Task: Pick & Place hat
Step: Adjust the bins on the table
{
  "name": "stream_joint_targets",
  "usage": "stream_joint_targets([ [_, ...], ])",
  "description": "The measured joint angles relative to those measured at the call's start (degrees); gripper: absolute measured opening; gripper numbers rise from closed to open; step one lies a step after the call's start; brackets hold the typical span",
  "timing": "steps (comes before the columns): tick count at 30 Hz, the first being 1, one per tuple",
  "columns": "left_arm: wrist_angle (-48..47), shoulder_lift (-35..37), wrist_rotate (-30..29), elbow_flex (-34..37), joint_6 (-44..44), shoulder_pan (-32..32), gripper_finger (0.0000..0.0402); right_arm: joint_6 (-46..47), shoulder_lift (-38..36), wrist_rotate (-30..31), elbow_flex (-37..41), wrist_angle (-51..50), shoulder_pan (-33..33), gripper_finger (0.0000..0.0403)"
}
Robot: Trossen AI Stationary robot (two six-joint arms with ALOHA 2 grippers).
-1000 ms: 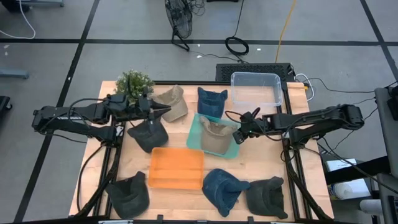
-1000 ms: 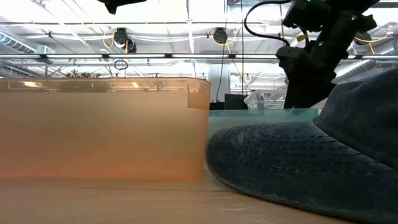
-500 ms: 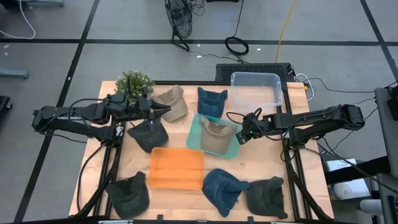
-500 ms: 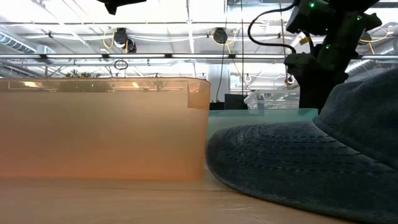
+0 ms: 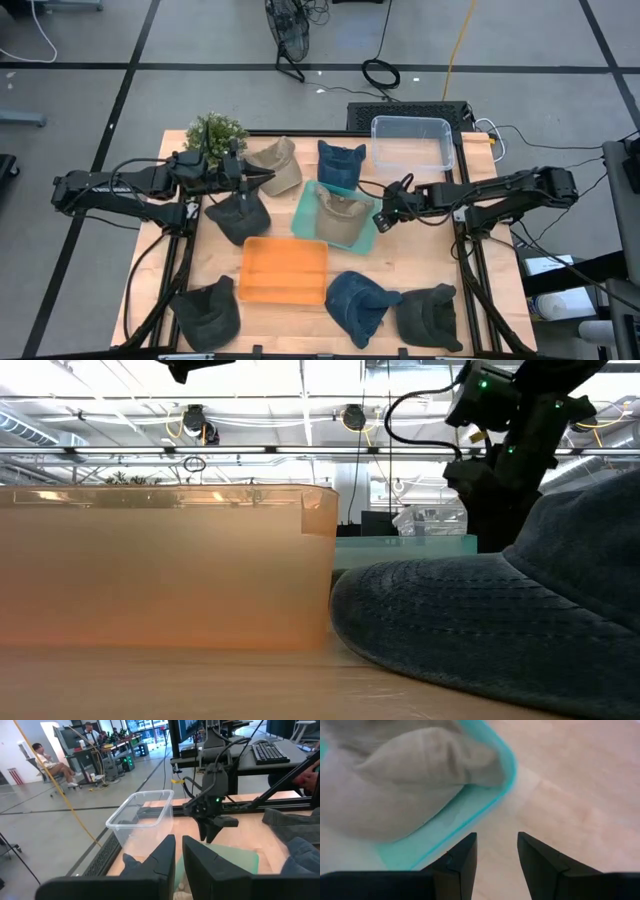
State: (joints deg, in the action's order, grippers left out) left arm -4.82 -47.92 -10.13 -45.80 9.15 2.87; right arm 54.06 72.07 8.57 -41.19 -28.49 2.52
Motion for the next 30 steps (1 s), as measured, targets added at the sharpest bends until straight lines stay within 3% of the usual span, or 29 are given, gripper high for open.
stream_joint_targets([
  [8,-0.1,0.0,0.0,0.0,-0.1,0.0,0.0046,1.7,-4.6,0.3,-0.1,1.5,0.1,0.013],
  [18,-0.1,0.0,0.0,0.0,-0.3,0.0,0.0046,1.2,1.8,0.6,-0.3,5.6,0.0,0.013],
  [30,-0.1,0.0,0.0,0.0,-0.3,0.0,0.0047,-1.2,1.4,0.3,0.0,10.5,2.0,0.013],
])
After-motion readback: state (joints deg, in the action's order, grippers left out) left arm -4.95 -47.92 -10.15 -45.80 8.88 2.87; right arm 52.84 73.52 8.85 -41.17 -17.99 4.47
